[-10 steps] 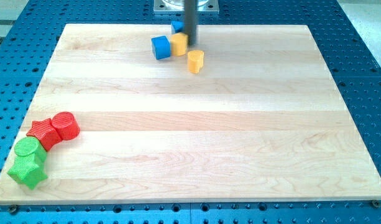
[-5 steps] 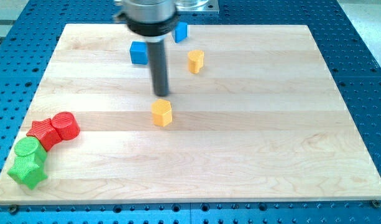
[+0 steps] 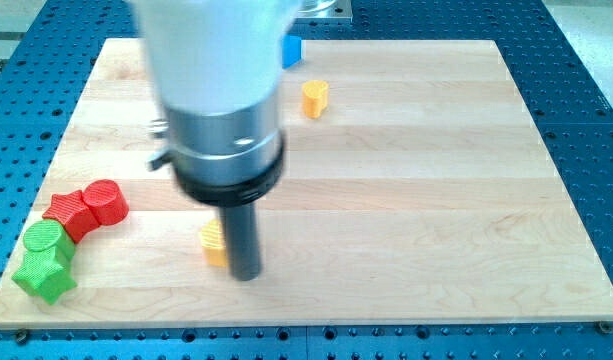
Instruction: Move the hexagon closely to the red circle
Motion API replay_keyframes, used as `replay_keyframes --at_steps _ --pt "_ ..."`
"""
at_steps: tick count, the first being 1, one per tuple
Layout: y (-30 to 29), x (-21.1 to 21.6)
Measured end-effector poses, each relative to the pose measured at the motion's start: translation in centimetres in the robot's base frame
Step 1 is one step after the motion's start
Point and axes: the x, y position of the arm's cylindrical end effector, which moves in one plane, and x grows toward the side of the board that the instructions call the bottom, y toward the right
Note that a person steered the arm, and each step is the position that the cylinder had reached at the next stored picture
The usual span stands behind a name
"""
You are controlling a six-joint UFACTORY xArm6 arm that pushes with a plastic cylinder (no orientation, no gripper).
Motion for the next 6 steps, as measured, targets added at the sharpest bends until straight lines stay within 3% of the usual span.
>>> replay_keyframes --at_steps 1,2,3,4,5,6 --pt "-5.7 0.0" --pt "1.9 -1.6" --pt "1.6 -2.6" --pt "-9.3 -1.8" --pt "-2.4 -3.8" --pt "-4.9 -5.6"
